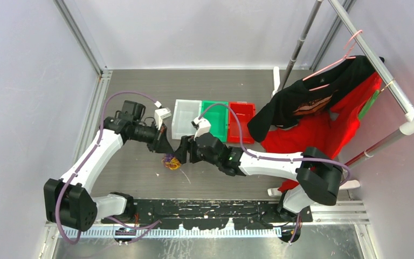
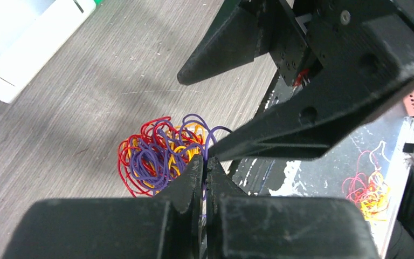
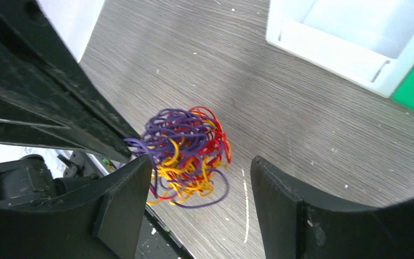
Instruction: Untangle the cables
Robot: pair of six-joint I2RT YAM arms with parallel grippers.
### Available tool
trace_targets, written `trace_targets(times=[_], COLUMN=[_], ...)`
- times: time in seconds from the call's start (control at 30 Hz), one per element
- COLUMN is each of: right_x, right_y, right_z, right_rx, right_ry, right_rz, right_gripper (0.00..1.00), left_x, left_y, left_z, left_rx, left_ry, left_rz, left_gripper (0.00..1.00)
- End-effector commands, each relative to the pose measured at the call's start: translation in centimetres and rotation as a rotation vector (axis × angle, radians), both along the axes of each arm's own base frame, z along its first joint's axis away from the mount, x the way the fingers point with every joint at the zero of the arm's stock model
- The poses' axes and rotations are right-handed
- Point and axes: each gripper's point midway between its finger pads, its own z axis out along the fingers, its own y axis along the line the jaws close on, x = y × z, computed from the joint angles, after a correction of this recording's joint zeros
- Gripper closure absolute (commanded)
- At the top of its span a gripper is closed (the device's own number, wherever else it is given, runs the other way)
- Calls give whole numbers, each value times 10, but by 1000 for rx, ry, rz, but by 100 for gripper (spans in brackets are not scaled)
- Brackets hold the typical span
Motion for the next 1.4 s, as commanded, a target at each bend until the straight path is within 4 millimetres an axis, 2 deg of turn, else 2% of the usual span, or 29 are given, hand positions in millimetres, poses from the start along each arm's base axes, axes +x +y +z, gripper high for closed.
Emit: trace_targets(times=[0.0, 0.2, 0.47, 0.63, 0.77, 0.83, 0.93, 0.97, 1.1, 1.2, 1.3, 1.33, 1.37], right_x=[9, 13, 38, 37, 33, 30, 30, 30, 29, 25, 21, 19, 18], right_y=[16, 21, -10, -9, -8, -8, -22, -29, -54, -65, -66, -64, -62], right_z=[53, 58, 61, 73, 82, 90, 100, 105, 115, 120, 123, 123, 124], right_rx=[105, 127, 136, 176, 217, 236, 234, 237, 222, 221, 226, 228, 229], right_ry=[-98, -106, -165, -172, -163, -162, -187, -201, -238, -248, -244, -240, -237], right_rz=[-4, -37, -251, -246, -236, -221, -251, -267, -313, -316, -297, -285, -270], right_gripper=[28, 30, 36, 38, 55, 72, 95, 99, 99, 99, 99, 99, 99], left_x=[-11, -22, -36, -41, -44, -45, -45, -44, -40, -34, -29, -27, -26], left_y=[-8, -11, -20, -21, -21, -20, -19, -17, -12, -8, -6, -6, -5], left_z=[21, 33, 65, 72, 73, 73, 70, 68, 55, 44, 35, 33, 31], left_rx=[-81, -122, -224, -247, -253, -252, -234, -224, -168, -129, -103, -96, -92], left_ry=[18, 50, 90, 89, 93, 90, 82, 77, 46, 27, 23, 22, 21], left_rz=[-5, -22, -57, -60, -63, -66, -65, -64, -53, -37, -16, -10, -6], left_gripper=[100, 100, 100, 100, 100, 100, 100, 100, 100, 100, 91, 83, 69])
